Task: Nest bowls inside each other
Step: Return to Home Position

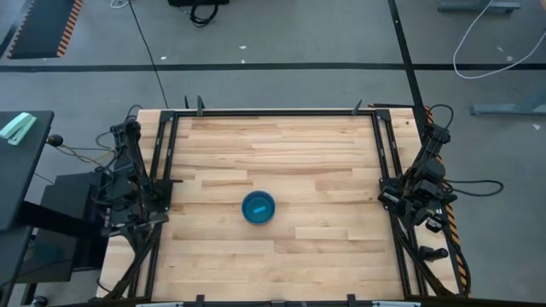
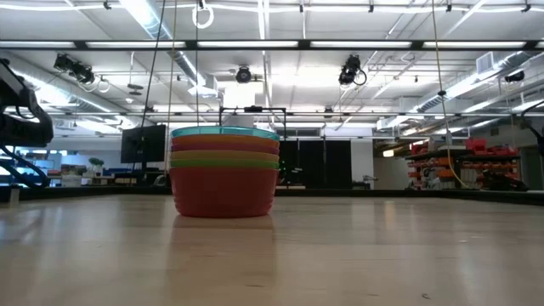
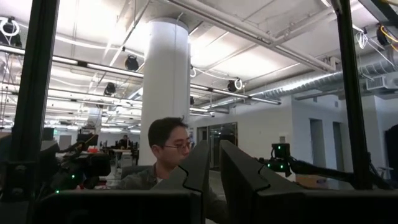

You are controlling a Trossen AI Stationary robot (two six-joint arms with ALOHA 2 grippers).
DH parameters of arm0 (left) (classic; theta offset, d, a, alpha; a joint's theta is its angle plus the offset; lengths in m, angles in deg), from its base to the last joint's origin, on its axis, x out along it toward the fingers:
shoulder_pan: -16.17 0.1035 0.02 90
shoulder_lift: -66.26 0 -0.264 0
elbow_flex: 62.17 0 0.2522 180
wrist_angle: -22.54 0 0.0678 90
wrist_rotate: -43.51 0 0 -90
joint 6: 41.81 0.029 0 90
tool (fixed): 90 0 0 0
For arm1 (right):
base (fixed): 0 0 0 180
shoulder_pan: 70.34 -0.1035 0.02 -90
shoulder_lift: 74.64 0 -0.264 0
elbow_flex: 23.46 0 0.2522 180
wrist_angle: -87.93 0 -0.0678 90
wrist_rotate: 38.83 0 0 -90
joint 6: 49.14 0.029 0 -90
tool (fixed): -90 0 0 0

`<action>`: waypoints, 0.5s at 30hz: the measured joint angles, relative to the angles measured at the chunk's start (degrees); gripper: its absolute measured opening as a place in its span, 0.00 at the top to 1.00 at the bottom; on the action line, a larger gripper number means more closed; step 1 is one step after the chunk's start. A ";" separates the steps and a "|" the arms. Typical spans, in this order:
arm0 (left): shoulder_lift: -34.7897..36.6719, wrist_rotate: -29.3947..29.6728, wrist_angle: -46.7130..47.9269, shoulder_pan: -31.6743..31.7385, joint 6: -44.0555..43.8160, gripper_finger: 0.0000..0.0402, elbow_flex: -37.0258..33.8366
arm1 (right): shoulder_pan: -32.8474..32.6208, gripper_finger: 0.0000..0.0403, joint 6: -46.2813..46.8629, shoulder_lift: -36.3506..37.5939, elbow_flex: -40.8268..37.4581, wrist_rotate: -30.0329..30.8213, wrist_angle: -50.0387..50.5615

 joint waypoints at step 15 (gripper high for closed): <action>0.00 -0.97 -15.07 0.01 -1.50 0.91 -6.37 | 0.01 0.88 -0.17 0.00 0.00 0.02 -0.02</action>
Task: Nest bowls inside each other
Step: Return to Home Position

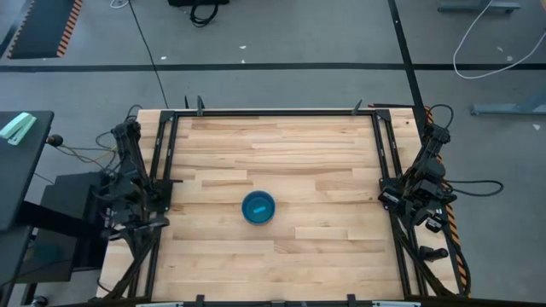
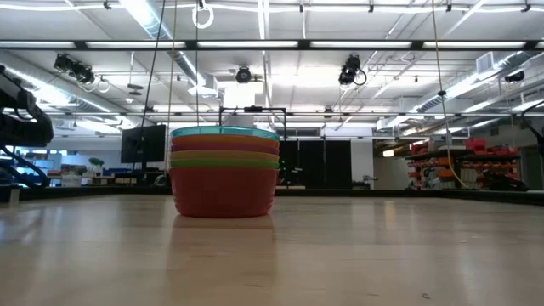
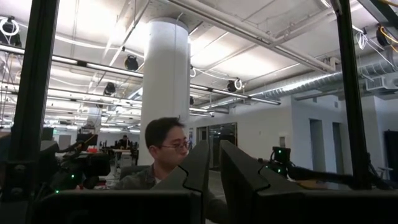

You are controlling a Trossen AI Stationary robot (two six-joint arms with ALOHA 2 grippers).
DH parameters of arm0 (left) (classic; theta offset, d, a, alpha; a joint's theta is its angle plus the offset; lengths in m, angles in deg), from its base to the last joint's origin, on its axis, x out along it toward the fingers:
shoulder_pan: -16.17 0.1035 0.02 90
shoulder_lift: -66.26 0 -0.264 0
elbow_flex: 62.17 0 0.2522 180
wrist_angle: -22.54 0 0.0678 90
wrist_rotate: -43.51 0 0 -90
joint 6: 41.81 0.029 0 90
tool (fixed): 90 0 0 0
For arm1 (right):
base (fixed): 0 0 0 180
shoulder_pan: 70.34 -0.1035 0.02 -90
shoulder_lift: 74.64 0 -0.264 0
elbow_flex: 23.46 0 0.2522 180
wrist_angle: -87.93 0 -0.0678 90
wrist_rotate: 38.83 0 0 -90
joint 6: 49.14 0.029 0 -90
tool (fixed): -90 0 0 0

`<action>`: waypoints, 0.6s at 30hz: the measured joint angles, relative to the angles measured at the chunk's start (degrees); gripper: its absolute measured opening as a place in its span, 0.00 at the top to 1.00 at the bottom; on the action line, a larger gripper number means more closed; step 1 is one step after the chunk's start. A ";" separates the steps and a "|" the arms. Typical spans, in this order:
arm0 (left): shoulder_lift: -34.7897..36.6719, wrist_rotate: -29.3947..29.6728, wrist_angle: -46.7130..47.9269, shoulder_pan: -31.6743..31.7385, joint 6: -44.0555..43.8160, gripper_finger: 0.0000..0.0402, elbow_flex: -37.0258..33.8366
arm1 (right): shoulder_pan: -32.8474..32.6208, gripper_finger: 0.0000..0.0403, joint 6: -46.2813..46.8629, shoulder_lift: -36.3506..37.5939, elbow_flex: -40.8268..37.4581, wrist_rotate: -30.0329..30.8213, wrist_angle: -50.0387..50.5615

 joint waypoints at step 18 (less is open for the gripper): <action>-0.02 6.31 -2.57 0.67 3.46 0.92 -3.44 | 0.00 0.88 -2.87 -0.02 0.00 0.88 0.07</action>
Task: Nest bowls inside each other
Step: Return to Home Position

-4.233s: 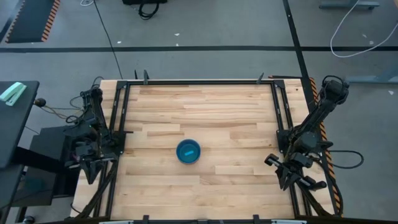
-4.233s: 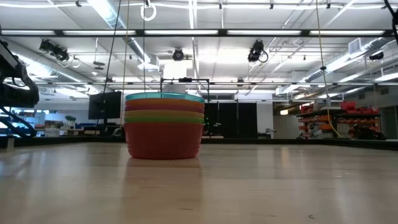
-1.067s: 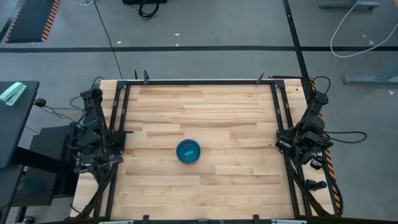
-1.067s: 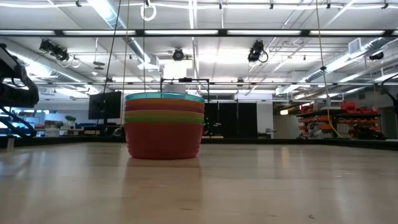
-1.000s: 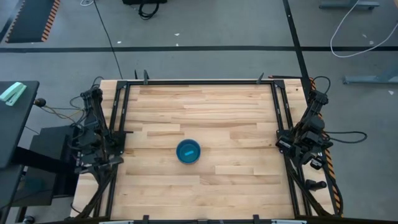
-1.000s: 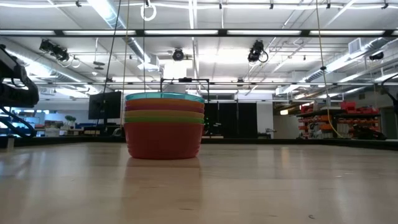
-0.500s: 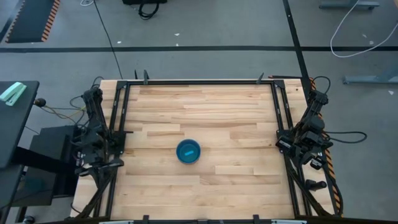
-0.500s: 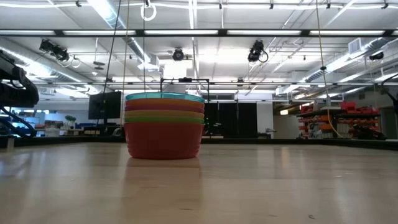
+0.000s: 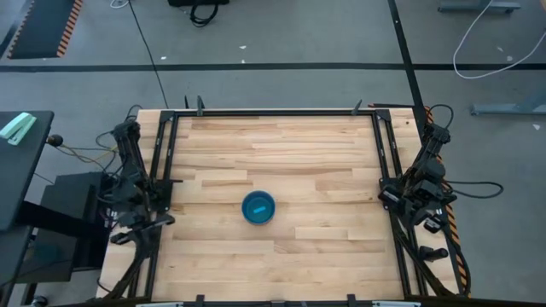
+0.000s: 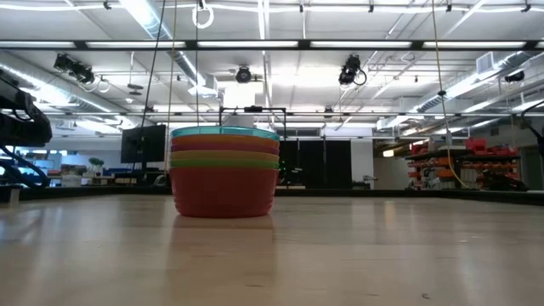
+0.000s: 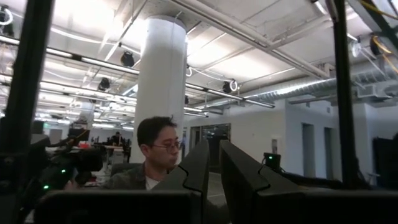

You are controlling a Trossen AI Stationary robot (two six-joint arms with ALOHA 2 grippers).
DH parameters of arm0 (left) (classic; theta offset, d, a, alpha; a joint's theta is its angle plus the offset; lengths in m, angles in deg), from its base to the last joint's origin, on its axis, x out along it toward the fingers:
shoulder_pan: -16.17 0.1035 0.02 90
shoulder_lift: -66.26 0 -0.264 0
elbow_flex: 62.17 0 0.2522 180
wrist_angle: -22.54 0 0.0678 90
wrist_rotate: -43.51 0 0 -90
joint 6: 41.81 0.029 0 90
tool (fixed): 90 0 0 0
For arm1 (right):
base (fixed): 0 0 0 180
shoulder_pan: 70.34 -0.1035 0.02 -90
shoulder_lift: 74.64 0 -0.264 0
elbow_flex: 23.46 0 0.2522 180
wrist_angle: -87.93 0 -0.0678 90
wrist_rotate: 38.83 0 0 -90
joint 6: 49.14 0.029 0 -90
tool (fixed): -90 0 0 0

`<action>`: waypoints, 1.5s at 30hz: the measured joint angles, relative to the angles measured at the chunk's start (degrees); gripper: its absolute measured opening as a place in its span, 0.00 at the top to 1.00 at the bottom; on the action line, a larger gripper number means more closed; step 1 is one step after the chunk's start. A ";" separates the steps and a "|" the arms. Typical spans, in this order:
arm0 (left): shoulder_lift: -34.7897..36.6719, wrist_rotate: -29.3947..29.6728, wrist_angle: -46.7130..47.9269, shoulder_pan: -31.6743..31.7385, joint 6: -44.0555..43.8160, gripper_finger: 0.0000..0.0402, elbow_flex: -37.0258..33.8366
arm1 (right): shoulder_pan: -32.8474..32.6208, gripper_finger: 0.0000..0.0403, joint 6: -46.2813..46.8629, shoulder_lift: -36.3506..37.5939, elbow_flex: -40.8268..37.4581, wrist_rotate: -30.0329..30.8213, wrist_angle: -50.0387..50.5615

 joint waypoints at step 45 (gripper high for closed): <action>-0.02 -71.71 -2.56 88.47 -9.28 0.91 -0.07 | 47.60 0.88 21.76 0.00 0.00 -47.76 -7.03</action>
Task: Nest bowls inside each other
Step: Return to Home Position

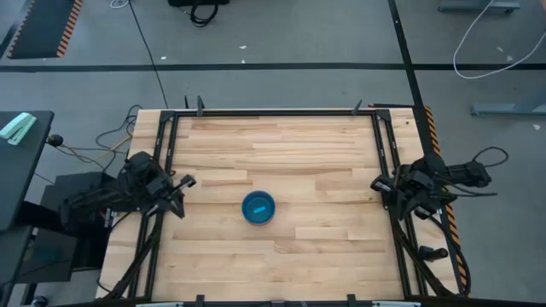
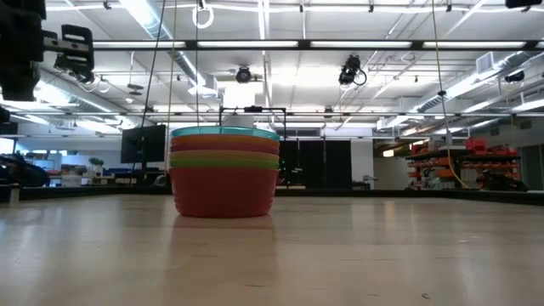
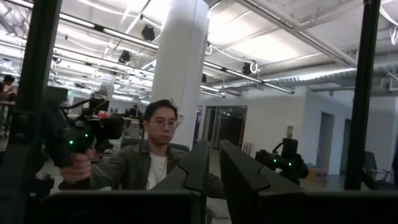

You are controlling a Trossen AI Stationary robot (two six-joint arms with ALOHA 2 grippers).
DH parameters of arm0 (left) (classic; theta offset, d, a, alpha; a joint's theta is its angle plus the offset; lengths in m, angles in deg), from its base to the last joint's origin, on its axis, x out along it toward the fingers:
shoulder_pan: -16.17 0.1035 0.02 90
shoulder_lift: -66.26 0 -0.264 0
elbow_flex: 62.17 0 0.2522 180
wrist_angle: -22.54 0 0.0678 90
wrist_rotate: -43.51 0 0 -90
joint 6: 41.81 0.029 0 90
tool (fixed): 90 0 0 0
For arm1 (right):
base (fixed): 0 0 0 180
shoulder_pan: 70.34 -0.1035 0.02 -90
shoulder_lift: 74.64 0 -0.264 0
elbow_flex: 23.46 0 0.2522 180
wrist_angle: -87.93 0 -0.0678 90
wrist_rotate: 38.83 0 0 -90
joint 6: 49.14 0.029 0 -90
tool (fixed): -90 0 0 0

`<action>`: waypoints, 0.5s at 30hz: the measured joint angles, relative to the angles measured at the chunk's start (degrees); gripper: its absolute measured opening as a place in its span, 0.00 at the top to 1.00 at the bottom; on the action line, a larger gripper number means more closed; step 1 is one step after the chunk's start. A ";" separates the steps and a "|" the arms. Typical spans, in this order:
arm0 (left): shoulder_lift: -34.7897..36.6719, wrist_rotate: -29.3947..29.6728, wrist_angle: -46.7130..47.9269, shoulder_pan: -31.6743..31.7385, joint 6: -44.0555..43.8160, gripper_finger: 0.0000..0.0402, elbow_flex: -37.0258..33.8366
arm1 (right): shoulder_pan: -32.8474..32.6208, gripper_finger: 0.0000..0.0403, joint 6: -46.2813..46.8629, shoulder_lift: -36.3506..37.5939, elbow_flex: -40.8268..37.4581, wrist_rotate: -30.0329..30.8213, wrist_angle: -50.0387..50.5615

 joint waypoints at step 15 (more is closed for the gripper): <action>-0.07 -3.65 0.09 5.22 2.01 0.92 -0.02 | 8.15 0.88 -1.71 0.00 0.00 3.71 0.51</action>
